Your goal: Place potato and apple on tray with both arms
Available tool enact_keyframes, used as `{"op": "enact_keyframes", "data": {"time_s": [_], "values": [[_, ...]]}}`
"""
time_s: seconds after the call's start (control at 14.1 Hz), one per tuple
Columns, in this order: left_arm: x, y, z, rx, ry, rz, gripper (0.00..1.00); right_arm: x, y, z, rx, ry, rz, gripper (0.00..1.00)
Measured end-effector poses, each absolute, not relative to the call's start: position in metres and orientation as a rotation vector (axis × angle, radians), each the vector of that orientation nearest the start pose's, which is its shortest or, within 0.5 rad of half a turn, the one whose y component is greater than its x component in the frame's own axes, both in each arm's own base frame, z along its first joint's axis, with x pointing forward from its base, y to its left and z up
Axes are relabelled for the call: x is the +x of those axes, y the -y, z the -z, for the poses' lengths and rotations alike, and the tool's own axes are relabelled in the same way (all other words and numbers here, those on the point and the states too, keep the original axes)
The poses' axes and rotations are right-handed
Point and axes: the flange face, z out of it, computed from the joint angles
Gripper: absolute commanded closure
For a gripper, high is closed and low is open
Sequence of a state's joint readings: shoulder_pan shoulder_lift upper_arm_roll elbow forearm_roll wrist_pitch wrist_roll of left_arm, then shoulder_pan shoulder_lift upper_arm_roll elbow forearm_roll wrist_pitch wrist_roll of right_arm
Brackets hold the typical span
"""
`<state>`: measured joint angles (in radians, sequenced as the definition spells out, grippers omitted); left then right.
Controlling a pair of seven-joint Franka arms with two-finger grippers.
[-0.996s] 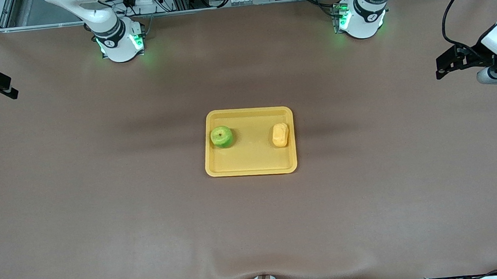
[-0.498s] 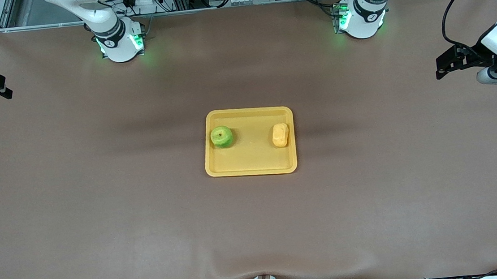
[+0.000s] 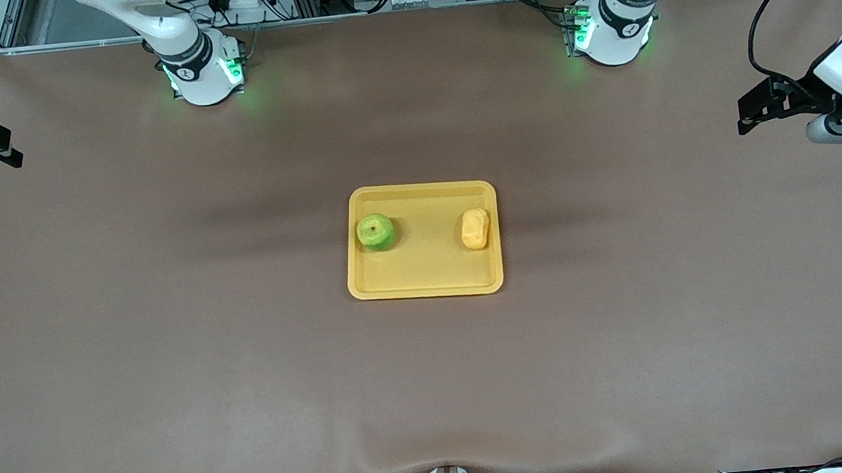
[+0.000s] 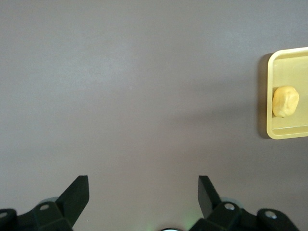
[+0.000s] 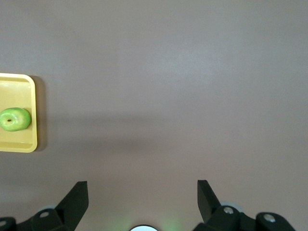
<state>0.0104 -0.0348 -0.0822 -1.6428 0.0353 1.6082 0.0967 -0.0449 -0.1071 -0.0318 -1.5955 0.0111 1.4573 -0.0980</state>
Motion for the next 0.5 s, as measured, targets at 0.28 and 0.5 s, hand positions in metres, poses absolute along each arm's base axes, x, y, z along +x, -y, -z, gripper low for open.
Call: {"op": "enact_keyframes", "data": {"time_s": [0.28,0.5], "values": [[0.5451,0.0363,-0.6123,-3.092,-0.263,-0.003,0.00,0.5073,0.0387,-0.6597,-3.124,0.037,-0.048,0.00],[0.5450,0.0363,-0.6118,-3.093,-0.254,-0.004,0.00,0.5073,0.0387,-0.6594,-3.124,0.037,-0.049,0.00]]}}
